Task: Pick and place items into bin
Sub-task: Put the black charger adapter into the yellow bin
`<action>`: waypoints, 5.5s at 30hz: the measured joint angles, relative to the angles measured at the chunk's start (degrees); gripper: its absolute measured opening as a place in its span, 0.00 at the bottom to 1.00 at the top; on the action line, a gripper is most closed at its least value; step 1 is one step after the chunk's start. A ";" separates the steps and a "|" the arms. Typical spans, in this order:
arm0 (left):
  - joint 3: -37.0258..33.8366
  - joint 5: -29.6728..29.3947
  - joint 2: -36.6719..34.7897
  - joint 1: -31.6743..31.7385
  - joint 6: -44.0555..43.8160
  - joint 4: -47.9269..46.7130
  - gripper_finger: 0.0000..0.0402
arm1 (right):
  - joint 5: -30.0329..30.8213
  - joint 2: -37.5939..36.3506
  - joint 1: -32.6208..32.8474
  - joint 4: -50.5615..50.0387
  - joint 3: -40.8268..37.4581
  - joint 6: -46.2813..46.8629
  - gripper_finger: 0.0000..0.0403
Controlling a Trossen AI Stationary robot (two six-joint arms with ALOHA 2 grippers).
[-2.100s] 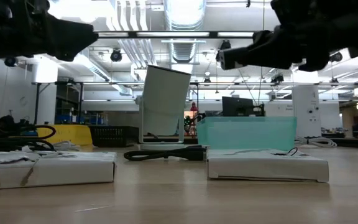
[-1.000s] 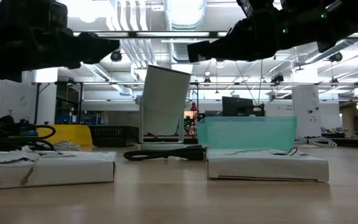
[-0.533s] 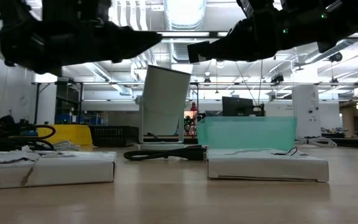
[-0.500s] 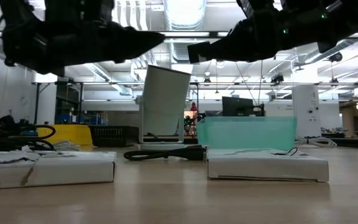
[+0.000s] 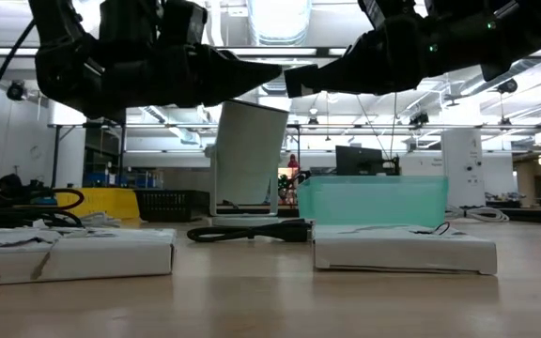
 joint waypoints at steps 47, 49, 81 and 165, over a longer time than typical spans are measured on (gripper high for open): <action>5.05 -0.05 3.18 -0.09 -0.19 -3.53 0.40 | -2.20 0.00 -0.02 0.75 0.42 1.28 0.35; 5.05 -0.22 3.17 -0.09 -0.45 -3.51 0.35 | -1.75 0.00 -0.04 0.69 0.37 1.10 0.35; 5.18 0.17 1.49 -0.11 -3.15 -5.29 0.33 | 0.57 -1.62 -0.02 -3.98 0.46 1.58 0.58; 0.59 -87.00 -35.80 -16.36 -14.51 -53.99 0.33 | 0.66 -4.85 -0.07 -17.91 0.44 3.02 0.56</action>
